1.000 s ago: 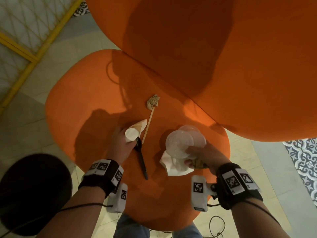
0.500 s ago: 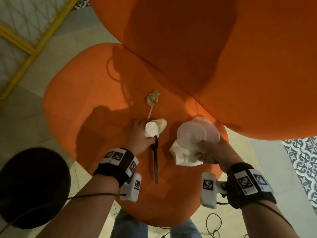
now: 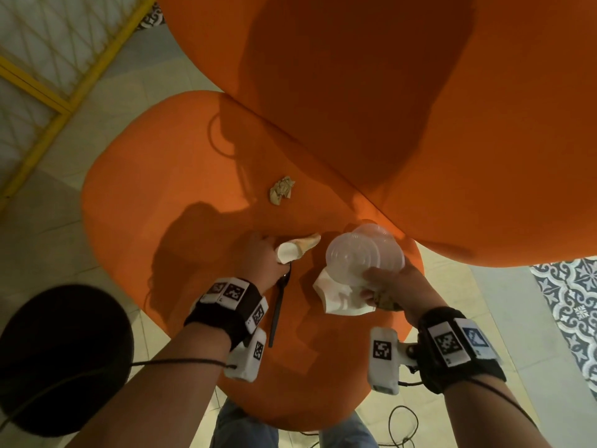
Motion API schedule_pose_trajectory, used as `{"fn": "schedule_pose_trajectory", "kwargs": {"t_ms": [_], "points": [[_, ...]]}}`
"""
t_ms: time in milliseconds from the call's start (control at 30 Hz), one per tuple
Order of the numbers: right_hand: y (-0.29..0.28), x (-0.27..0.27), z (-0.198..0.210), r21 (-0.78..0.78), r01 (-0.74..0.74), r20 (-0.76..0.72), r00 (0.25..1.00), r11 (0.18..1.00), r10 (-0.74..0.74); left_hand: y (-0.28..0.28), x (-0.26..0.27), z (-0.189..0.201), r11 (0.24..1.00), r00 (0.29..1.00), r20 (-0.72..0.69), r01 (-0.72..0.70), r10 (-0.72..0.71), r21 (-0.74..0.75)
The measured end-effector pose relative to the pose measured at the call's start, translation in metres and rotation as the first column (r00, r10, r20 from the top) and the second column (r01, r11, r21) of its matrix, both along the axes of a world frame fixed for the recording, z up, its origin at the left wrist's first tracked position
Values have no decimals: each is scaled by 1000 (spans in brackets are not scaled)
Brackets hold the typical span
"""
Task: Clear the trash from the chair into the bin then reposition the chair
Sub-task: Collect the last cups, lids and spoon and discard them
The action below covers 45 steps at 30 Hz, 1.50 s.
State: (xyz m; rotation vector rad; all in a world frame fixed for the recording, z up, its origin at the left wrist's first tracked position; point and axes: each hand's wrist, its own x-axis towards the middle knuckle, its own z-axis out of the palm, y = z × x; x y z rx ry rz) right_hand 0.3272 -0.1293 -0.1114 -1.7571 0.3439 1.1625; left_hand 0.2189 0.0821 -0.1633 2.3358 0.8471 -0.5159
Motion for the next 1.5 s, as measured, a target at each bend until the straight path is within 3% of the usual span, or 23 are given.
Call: {"fn": "schedule_pose_trajectory", "kwargs": {"t_ms": [133,333,433,533,600,667,767,933,1067,1133,1266,1400,1500], "points": [[0,1,2,23,-5,6,1000,1000,5,1,-4,-1,999,997,62,34,-36,39],[-2,0,2,45,-9,29,1000,999,8,2,-3,10,997,996,86,44,-39,-57],[1,0,3,53,-31,42,999,998,29,8,5,23,964,973,147,-143,179,-225],[4,2,1,55,-21,49,999,998,18,30,33,28,928,920,230,-251,317,-275],[7,2,0,58,-18,70,997,998,14,48,54,24,940,933,226,-217,279,-264],[12,3,1,57,-11,105,994,998,5,55,70,16,977,982,168,-47,84,-208],[20,4,3,64,19,143,989,998,-28,50,74,7,980,981,98,178,-168,-93],[26,-5,0,38,24,212,977,999,-32,47,57,-1,982,968,197,171,-154,-74],[30,-14,-1,102,20,222,974,995,-42,42,35,7,983,960,264,-44,91,-179],[31,-17,0,127,5,210,977,992,-32,34,18,15,929,894,310,-240,325,-282],[31,-25,6,172,-62,194,981,983,28,9,-27,26,659,589,306,-604,748,-447],[31,-40,19,222,-181,169,975,958,145,-26,-90,36,573,466,335,-706,819,-417],[30,-60,27,241,-323,182,941,915,284,-58,-142,43,503,353,367,-702,861,-505]]}}
